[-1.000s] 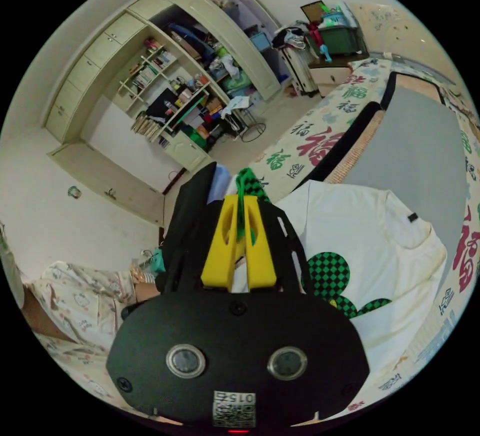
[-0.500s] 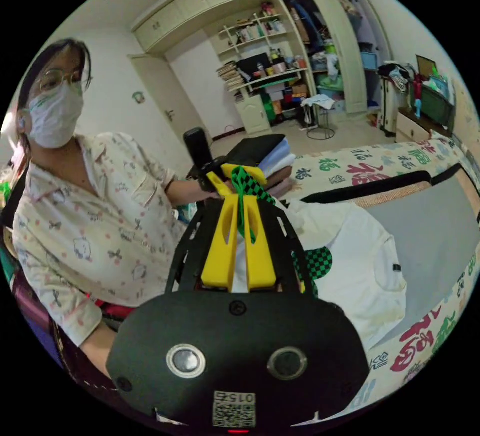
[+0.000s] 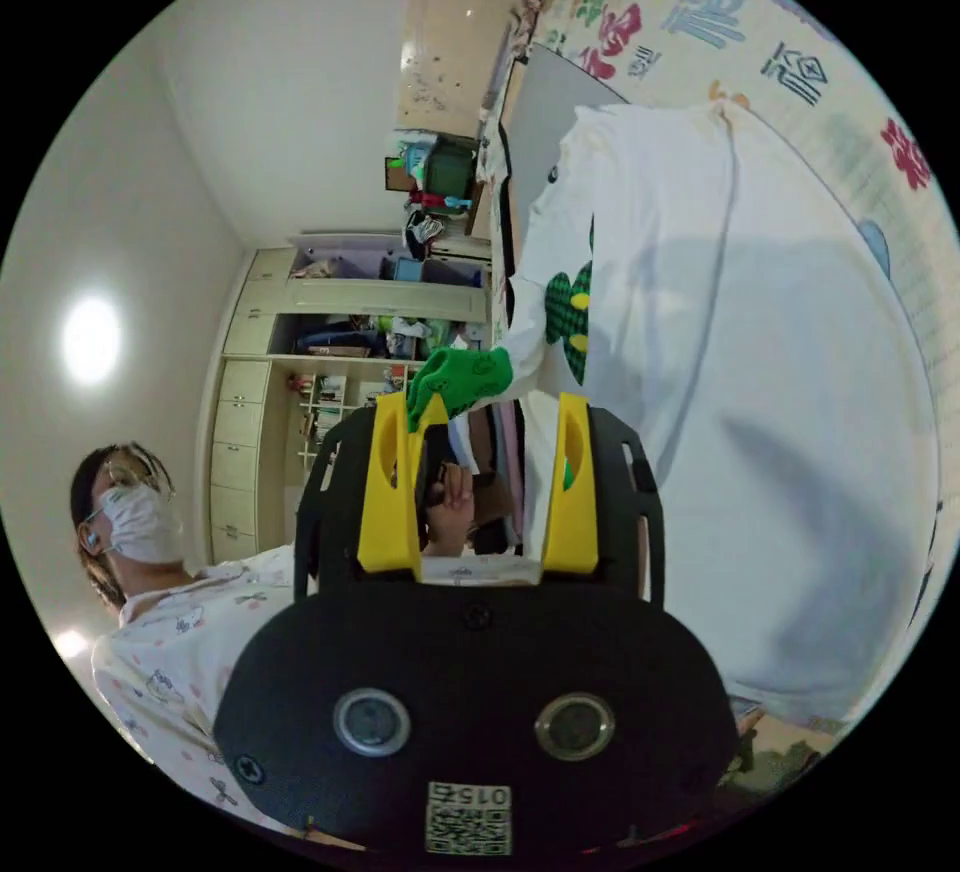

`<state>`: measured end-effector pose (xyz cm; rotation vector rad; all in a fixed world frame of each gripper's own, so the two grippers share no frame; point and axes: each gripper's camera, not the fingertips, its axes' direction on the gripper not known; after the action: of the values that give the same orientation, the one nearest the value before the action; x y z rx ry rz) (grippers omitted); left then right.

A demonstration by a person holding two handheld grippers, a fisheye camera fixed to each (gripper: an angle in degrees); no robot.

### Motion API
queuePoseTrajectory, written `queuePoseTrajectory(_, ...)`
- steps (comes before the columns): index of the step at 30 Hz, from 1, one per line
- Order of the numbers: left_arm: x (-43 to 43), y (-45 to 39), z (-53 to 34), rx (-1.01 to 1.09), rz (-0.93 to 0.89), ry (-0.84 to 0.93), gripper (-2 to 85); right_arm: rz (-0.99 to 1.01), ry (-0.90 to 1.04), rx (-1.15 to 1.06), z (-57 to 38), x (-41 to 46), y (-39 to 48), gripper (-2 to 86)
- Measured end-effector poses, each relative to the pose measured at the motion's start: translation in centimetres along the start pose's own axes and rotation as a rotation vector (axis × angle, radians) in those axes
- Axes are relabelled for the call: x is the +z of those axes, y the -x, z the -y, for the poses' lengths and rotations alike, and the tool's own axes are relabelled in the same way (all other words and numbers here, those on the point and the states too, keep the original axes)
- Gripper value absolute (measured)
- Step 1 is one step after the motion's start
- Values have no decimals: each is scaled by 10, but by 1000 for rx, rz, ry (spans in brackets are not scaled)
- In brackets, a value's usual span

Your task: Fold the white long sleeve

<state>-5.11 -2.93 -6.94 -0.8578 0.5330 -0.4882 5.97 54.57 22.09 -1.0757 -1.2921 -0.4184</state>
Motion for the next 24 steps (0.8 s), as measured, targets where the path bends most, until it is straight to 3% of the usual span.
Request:
queuePoseTrajectory(4,11,-44,-1,150,-22,15,33,-26,49,16,28,7,14,167)
queuePoseTrajectory(7,22,-50,-7,112,-13,99,49,-41,45,24,46,-5,20,53)
queuePoseTrajectory(10,11,6,-24,-145,-17,201,69,-61,-26,-51,43,-38,55,7)
queuePoseTrajectory(12,-8,72,-64,-416,36,258,73,-124,-51,-90,37,-60,75,5)
queuePoseTrajectory(15,-16,134,-126,-648,93,373,70,-250,-56,-112,30,-80,93,14)
queuePoseTrajectory(20,-1,134,-168,-647,-53,418,75,-280,35,-107,32,-49,126,109)
queuePoseTrajectory(22,13,125,-183,-703,-81,416,83,-225,48,-104,33,-41,135,113)
queuePoseTrajectory(24,38,125,-213,-886,-144,445,94,-199,79,-109,31,-36,146,114)
